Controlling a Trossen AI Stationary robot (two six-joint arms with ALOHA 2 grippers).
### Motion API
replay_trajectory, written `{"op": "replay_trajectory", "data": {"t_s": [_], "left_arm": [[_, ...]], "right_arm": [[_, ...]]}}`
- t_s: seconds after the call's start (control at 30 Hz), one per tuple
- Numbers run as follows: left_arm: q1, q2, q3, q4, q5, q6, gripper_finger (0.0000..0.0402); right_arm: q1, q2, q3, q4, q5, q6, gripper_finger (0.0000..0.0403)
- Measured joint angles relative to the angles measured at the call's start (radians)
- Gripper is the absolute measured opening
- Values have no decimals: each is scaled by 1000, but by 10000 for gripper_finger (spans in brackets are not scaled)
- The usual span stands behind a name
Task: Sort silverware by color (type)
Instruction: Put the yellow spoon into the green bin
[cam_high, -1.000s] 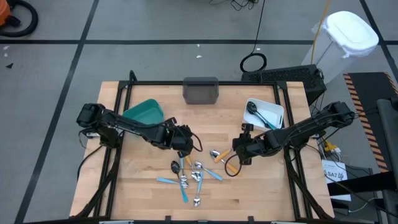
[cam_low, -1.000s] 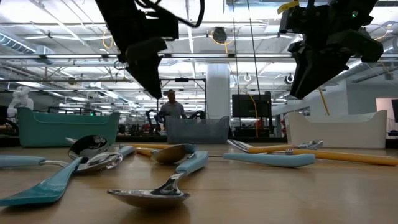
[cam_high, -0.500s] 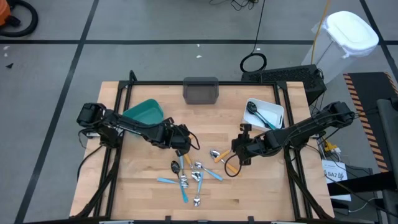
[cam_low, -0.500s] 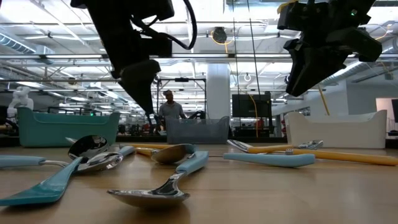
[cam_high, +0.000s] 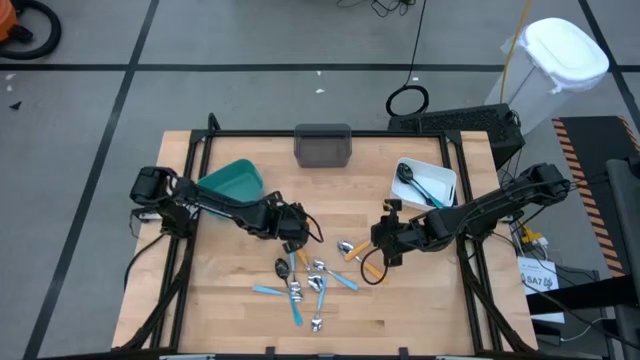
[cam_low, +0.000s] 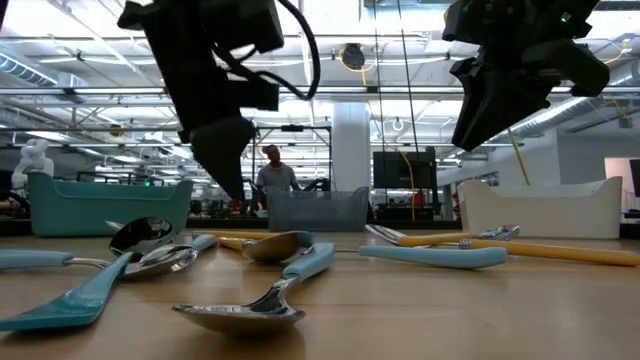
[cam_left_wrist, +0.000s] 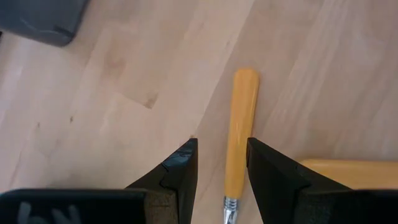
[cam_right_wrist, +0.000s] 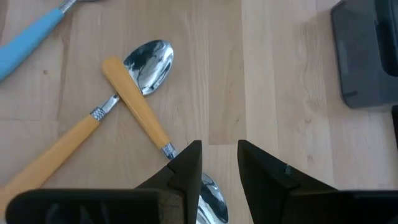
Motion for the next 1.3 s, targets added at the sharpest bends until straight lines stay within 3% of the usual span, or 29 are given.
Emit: {"op": "replay_trajectory", "data": {"t_s": [0.4, 0.73, 1.3], "left_arm": [[63, 148, 7, 17, 32, 43, 136], [79, 154, 5, 22, 127, 43, 136], [73, 162, 62, 14, 132, 123, 136]], "right_arm": [[0, 0, -1, -1, 0, -2, 98], [0, 0, 0, -1, 0, -4, 98], [0, 0, 0, 0, 0, -4, 98]]}}
